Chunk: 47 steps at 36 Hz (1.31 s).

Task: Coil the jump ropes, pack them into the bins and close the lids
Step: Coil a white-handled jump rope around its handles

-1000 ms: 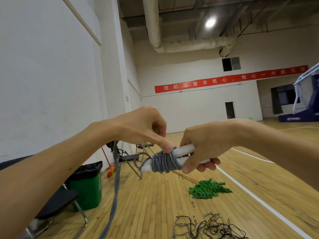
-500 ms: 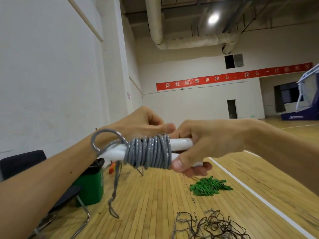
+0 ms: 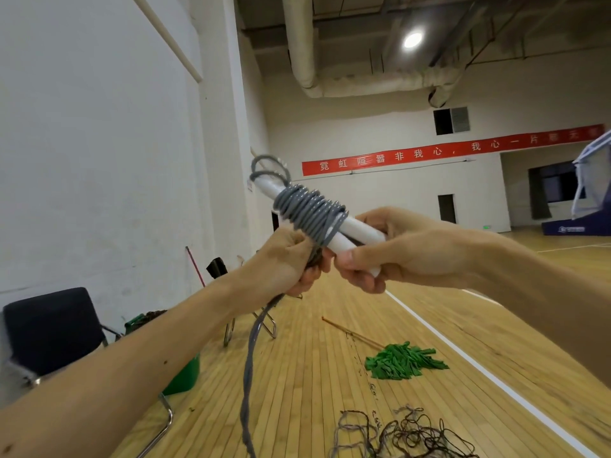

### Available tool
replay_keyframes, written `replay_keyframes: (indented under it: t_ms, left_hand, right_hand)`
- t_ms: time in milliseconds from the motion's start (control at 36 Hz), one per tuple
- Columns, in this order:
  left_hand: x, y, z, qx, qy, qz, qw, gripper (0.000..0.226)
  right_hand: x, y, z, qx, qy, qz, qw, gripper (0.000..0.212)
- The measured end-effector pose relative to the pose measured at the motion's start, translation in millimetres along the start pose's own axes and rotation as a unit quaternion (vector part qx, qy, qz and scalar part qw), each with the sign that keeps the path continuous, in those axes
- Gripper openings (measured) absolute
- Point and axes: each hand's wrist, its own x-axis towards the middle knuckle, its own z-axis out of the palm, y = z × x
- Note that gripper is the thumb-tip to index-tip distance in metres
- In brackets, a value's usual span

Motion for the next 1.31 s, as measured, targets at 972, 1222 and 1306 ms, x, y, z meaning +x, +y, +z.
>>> replay_keyframes:
  t_ms: [972,1222,1306]
  left_hand:
    - [0.0,3.6,-6.2,0.525,-0.089,0.141,0.835,0.027]
    - [8.1,13.6,-10.0,0.549,-0.103,0.244,0.792,0.033]
    - [11.2,17.2,-6.8,0.514,-0.104,0.261,0.811,0.033]
  right_hand:
    - [26.1,59.9,-31.6,-0.333,0.074,0.23,0.912,0.018]
    - [20.3,43.4,-11.3,-0.317,-0.057,0.277,0.905,0.012]
    - [19.4,36.1,-4.8,-0.326,-0.077,0.252,0.908,0.013]
